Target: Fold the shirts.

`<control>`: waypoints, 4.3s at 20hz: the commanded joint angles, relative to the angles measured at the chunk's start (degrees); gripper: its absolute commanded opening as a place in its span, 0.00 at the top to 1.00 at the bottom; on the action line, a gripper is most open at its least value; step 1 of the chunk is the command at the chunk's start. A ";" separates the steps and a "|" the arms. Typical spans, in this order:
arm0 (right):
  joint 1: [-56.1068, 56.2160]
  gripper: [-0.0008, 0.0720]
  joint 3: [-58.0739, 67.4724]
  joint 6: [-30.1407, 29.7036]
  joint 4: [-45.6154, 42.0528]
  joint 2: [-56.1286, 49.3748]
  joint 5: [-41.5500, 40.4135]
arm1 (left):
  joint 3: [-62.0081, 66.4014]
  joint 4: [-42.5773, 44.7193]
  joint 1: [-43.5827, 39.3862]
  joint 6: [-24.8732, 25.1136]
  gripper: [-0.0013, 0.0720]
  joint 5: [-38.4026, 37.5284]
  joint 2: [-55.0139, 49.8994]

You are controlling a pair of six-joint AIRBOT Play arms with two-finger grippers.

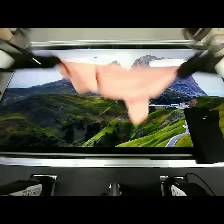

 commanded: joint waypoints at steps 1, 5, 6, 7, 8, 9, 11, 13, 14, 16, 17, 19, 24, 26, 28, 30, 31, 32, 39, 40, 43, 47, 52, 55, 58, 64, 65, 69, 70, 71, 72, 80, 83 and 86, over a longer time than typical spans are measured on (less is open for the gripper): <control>-0.02 0.96 19.74 2.10 -5.88 5.68 -3.15 | 17.18 9.73 2.60 0.00 0.95 -0.59 10.54; 0.00 0.96 22.01 5.77 -4.28 13.62 2.36 | 14.99 12.13 3.30 -6.73 0.94 -0.44 21.44; -0.02 0.96 22.01 5.95 -2.75 14.67 5.31 | 13.92 9.92 3.04 -6.71 0.94 -0.39 23.19; -0.02 0.96 22.01 5.90 -1.14 15.17 8.31 | 13.44 8.44 3.06 -6.69 0.94 -0.37 24.15; -0.02 0.96 22.01 5.86 0.26 15.39 11.91 | 13.46 7.85 3.08 -6.69 0.95 -0.24 24.44; 0.00 0.96 22.01 5.86 1.09 15.34 15.61 | 13.46 7.89 3.08 -6.47 0.94 0.00 24.55; 0.00 0.96 21.75 5.66 2.45 14.60 24.20 | 13.44 7.93 3.08 -6.47 0.94 0.00 24.09; 0.00 0.96 19.52 5.68 5.55 12.85 35.47 | 12.63 7.93 3.08 -5.86 0.94 -0.26 23.04; 0.00 0.96 16.68 5.70 7.74 11.67 40.33 | 11.41 8.04 3.08 -5.40 0.94 -0.26 22.40; 0.00 0.96 5.38 5.33 14.36 10.05 45.31 | 7.61 8.04 3.08 -5.38 0.94 -0.26 20.61; 0.00 0.96 -2.86 4.46 17.33 10.01 44.09 | 5.20 8.04 3.08 -5.38 0.94 -0.26 19.47; 0.00 0.96 -19.04 3.28 20.44 10.01 35.36 | -0.81 7.85 3.06 -5.40 0.94 0.20 15.85; -0.02 0.96 -44.68 3.67 21.31 9.64 1.36 | -9.16 3.28 -0.02 -4.20 0.94 11.13 -0.17; 0.00 0.96 -46.25 4.44 21.29 7.82 -2.97 | -9.16 0.00 -3.10 -3.89 0.94 14.10 -7.72; 0.00 0.96 -46.25 4.42 21.40 5.90 -4.33 | -9.16 -2.47 -5.97 -4.15 0.94 13.16 -14.21; 0.00 0.96 -46.25 4.39 21.35 4.50 -4.33 | -9.14 -6.29 -8.20 -4.44 0.90 7.89 -19.30; 0.00 0.96 -46.25 4.39 21.33 4.13 -4.31 | -9.11 -6.80 -8.72 -5.16 0.66 3.93 -20.68; -0.02 0.96 -46.25 4.37 21.24 4.13 -4.35 | -9.09 -6.25 -8.79 -4.94 0.25 -1.11 -21.22; 0.00 0.96 -46.25 0.39 21.07 4.13 1.16 | -23.91 -1.36 0.92 -5.99 0.08 -24.20 -7.19; 0.00 0.96 -46.25 -0.04 20.81 4.13 1.64 | -32.09 -2.69 0.57 -6.73 0.08 -21.42 -2.69; 0.00 0.96 -46.25 -0.83 20.68 4.13 1.86 | -54.53 -13.86 -1.88 -7.85 0.08 -7.72 7.85; 0.00 0.96 -46.25 -0.79 20.70 4.13 1.53 | -68.00 -27.21 -9.62 -8.59 0.08 7.39 8.63; 0.00 0.96 -46.25 -0.81 20.70 4.13 1.53 | -67.23 -32.96 -20.15 -13.14 0.08 19.47 1.66; 0.00 0.96 -46.25 -0.79 20.70 4.13 1.51 | -65.90 -33.83 -21.20 -14.86 0.17 21.94 -1.53; -0.02 0.96 -46.25 -0.79 20.74 4.13 0.94 | -63.67 -34.12 -21.20 -15.02 0.81 24.90 -1.79; -0.02 0.96 -30.84 0.09 15.82 9.11 -3.89 | -43.30 -30.82 -16.61 18.23 0.95 17.35 11.87; -0.02 0.96 -23.93 2.27 11.39 10.64 -5.97 | -37.57 -28.22 -14.56 17.77 0.95 15.96 15.72; -0.02 0.96 6.27 6.80 -8.02 16.11 -4.00 | -10.71 -26.34 -1.75 13.62 0.95 15.96 30.10; -0.02 0.96 12.57 7.56 -9.38 17.77 -1.38 | -6.43 -26.34 0.90 12.09 0.95 16.52 32.46; -0.02 0.96 16.87 8.94 -9.27 19.52 -0.15 | -3.41 -26.34 2.93 10.82 0.95 16.44 34.40; -0.02 0.96 19.19 9.44 -8.87 21.11 0.22 | -2.40 -26.34 4.17 8.70 0.95 16.44 35.78; -0.02 0.96 19.76 8.96 -9.60 24.11 7.17 | -2.40 -20.00 4.94 4.83 0.95 2.19 35.69; -0.02 0.96 19.76 4.98 -9.77 20.65 12.83 | -5.40 -10.78 4.94 -1.49 0.95 -4.46 35.08; -0.02 0.96 19.76 5.03 -9.11 13.31 10.71 | -12.94 -9.90 4.92 -2.27 0.95 -6.10 34.93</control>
